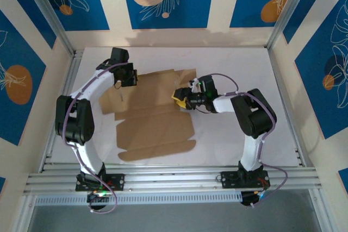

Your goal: Fold the paper box

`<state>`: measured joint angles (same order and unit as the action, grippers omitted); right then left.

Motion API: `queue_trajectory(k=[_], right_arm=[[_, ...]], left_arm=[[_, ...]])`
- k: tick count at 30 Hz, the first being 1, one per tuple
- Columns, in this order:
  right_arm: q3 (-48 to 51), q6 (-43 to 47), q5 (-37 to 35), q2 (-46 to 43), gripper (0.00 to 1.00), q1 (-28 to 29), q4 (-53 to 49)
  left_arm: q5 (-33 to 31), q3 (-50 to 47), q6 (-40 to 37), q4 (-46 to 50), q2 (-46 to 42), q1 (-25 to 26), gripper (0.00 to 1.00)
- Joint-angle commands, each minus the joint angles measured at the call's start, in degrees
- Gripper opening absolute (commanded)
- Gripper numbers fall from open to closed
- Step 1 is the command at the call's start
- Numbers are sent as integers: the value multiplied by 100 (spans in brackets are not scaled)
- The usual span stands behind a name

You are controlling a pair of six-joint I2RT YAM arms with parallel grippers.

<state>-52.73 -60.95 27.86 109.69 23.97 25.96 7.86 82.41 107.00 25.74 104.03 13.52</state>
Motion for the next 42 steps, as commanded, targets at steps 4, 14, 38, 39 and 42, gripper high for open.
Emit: queue_trajectory(k=[4, 14, 38, 39, 42], right_arm=[[-482, 740, -717, 278, 59, 284, -1462], [-668, 1889, -1331, -858, 59, 37, -2318], [-1257, 6239, -4319, -2008, 70, -445, -3808], [-1389, 6434, -4376, -1824, 72, -445, -3922], [-1698, 6842, -4444, -1425, 79, -478, -4058]], left_arm=[[145, -56, 111, -184, -231, 98, 0], [84, -216, -1004, -1654, -226, 133, 0], [-94, -1144, -2749, -3461, -469, 533, 0], [-68, -1130, -2732, -3440, -448, 537, 0], [-7, -1125, -2670, -3461, -432, 538, 0]])
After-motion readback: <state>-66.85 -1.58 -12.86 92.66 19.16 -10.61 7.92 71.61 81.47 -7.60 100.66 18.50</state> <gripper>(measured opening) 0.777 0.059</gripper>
